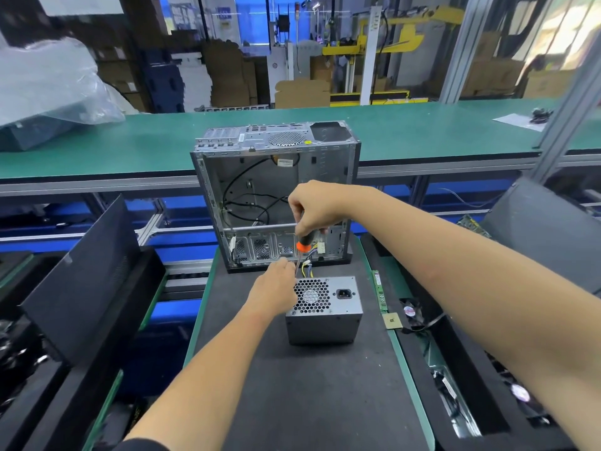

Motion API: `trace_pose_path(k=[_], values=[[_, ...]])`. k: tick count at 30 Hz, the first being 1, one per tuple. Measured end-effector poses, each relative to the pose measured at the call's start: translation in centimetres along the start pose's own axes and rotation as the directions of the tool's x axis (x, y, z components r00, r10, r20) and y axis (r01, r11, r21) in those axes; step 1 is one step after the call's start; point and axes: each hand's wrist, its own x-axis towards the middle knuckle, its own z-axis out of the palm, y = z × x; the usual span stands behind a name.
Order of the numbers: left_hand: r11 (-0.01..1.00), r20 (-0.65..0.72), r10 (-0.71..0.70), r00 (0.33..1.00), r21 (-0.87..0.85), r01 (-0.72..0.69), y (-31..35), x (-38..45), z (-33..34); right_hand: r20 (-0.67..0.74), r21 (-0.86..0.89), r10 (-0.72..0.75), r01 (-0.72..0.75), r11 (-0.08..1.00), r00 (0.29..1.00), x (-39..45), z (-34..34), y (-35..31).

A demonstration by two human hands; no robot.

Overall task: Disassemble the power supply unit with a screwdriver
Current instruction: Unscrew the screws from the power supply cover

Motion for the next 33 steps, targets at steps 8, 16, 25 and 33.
trace_pose_path(k=[8,16,25,33], values=[[1.0,-0.058,0.006,0.998,0.008,-0.006,0.2,-0.9,0.2,0.367,-0.111,0.231,-0.204,0.973,0.901,-0.5,1.5,0.9],[0.881,-0.151,-0.346,0.926,-0.392,0.266,-0.4,-1.1,-0.2,0.285,-0.043,0.217,-0.214,0.976,0.934,-0.1,3.3,2.2],[0.555,-0.043,-0.647,0.761,-0.712,0.431,-6.2,-4.8,0.6,0.096,0.085,0.137,-0.146,0.986,0.986,2.0,6.1,1.0],[0.533,-0.003,-0.7,0.714,-0.667,0.521,-11.3,-9.8,2.9,0.136,0.032,0.056,-0.06,0.998,0.989,5.6,14.4,-3.7]])
